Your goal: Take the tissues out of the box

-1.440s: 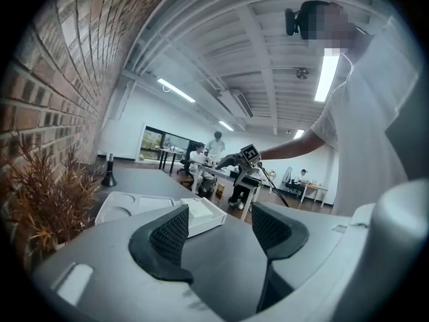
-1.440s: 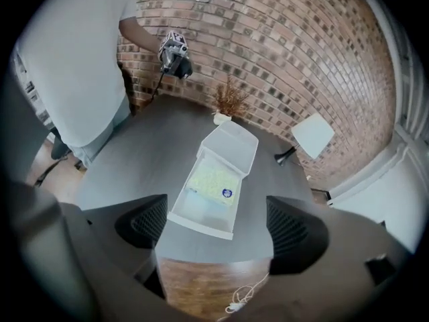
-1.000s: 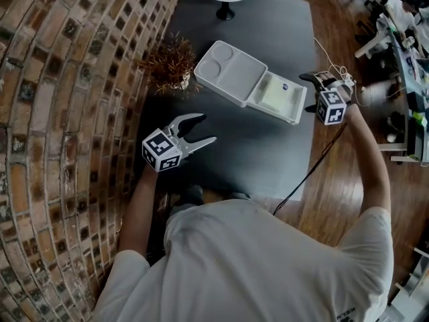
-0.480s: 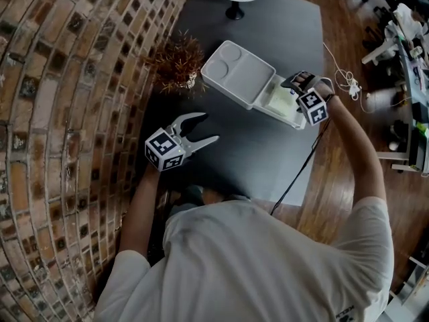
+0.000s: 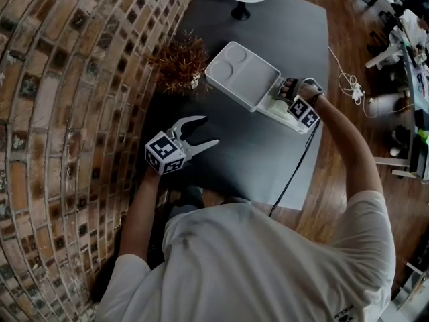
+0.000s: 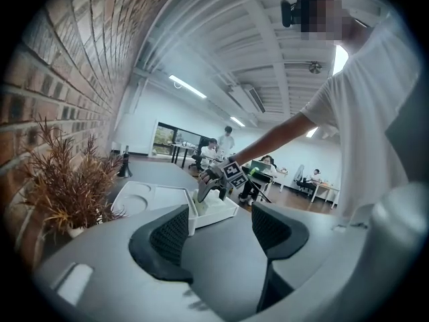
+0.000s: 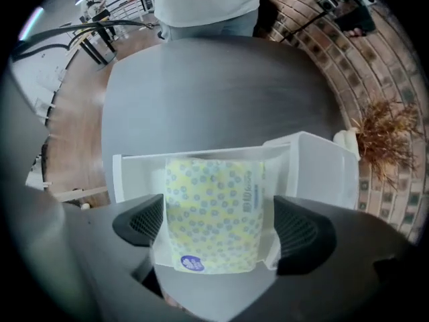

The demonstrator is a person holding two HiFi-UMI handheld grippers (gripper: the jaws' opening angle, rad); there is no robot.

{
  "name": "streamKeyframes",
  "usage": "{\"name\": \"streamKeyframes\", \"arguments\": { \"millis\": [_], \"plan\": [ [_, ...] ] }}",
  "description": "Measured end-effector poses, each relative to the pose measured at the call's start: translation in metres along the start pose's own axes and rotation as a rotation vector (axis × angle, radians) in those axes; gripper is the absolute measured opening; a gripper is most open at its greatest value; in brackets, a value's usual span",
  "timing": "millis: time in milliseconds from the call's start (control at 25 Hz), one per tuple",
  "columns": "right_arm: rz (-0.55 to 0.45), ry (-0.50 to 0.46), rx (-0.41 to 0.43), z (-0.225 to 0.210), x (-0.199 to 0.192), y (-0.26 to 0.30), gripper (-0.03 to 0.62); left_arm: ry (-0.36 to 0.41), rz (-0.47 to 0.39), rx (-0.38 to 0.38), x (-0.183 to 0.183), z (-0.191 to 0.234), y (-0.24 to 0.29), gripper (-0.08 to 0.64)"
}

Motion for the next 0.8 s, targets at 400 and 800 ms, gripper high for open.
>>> {"name": "streamKeyframes", "arguments": {
  "millis": [400, 800],
  "plan": [
    [0.031, -0.021, 0.081, 0.004, -0.004, 0.022, 0.502, 0.002, 0.01, 0.02, -0.007, -0.001, -0.003, 0.301],
    [0.06, 0.199, 0.02, 0.007, -0.007, 0.003, 0.431, 0.029, -0.038, 0.062, 0.005, 0.001, -0.007, 0.301]
  ]
}}
Point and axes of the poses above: the fingertips, and each gripper's own axes: y forward along the fingers, z to its left, x out of its top, the point moved 2 cm from there along -y, backward along the fingers, and after that the axes turned 3 degrees about -z, right-handed, at the moved point
